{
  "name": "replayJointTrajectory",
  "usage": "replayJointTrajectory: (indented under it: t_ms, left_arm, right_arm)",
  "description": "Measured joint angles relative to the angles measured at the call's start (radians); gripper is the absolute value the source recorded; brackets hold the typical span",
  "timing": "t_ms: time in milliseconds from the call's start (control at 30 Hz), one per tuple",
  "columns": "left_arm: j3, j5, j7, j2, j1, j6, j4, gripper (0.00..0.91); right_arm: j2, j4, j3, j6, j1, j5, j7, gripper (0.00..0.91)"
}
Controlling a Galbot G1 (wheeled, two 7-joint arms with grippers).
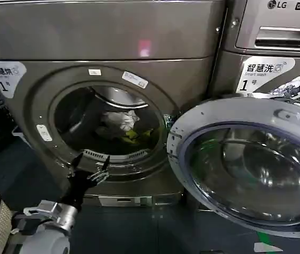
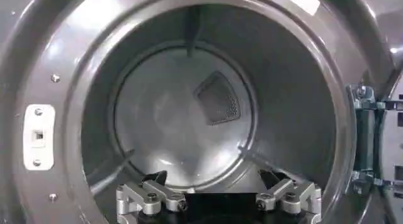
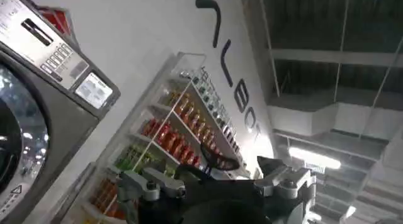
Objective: Grasp the clothes from the dryer.
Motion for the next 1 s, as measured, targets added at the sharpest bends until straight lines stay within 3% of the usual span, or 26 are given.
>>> replayJointTrajectory:
  t_ms: [400, 1000]
  left_arm:
    - [0.083, -0.042, -0.064, 0.031, -0.18, -0.038, 0.148, 0.907]
    - [0.247, -0.052, -0.13, 0.002, -0.658, -0.12, 0.695, 0.907]
  right_arm:
    - [0.002, -0.001, 0.022, 0.004, -0.009, 0.001, -0.002, 0.907]
    - [-0.014, -0.005, 0.052, 0.004, -0.014, 0.016, -0.009, 0.907]
